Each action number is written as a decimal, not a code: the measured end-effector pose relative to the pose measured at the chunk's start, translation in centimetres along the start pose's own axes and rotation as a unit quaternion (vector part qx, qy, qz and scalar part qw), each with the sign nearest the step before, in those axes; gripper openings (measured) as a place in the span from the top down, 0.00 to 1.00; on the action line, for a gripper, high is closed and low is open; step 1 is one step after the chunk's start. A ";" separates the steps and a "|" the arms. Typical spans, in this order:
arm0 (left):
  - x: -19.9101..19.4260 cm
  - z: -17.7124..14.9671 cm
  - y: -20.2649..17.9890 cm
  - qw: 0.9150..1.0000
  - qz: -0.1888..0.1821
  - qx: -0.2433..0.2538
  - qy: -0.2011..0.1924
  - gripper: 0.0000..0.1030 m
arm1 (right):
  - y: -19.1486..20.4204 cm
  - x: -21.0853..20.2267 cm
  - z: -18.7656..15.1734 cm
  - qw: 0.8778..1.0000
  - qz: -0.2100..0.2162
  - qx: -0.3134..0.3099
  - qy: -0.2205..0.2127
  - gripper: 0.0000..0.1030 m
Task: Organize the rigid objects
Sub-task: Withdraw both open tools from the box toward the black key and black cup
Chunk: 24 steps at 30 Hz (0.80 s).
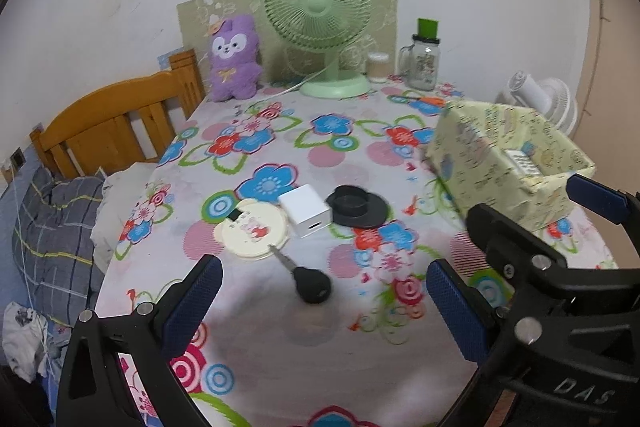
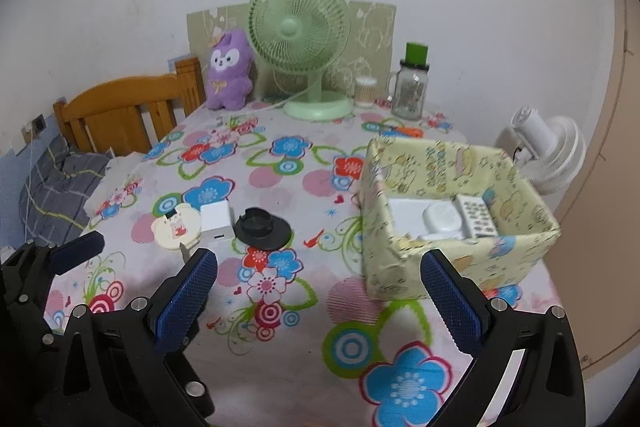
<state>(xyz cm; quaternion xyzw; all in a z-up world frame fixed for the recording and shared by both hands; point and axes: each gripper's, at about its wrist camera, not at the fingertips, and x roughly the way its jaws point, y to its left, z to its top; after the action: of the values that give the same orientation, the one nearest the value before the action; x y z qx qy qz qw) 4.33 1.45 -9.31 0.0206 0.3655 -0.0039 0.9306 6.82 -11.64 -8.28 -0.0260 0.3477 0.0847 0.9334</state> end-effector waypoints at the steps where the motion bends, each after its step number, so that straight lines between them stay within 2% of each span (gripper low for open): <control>1: 0.3 -0.1 0.3 1.000 0.001 -0.001 0.002 0.00 | 0.1 0.4 -0.1 1.000 0.000 0.002 0.002 0.00; 11: 4.1 -1.6 2.3 0.999 0.008 -0.015 0.037 0.00 | 1.9 4.0 -1.0 1.000 0.016 -0.018 0.018 0.00; 24: 7.9 -2.2 2.7 0.997 0.011 -0.035 0.067 0.00 | 3.0 8.1 -1.7 0.998 0.024 -0.024 0.049 0.00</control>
<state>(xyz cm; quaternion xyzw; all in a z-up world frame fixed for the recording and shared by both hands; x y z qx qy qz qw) 8.72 4.25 -16.19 -0.0072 0.4271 0.0209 0.9039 11.19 -7.76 -14.83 -0.0440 0.3916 0.1135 0.9120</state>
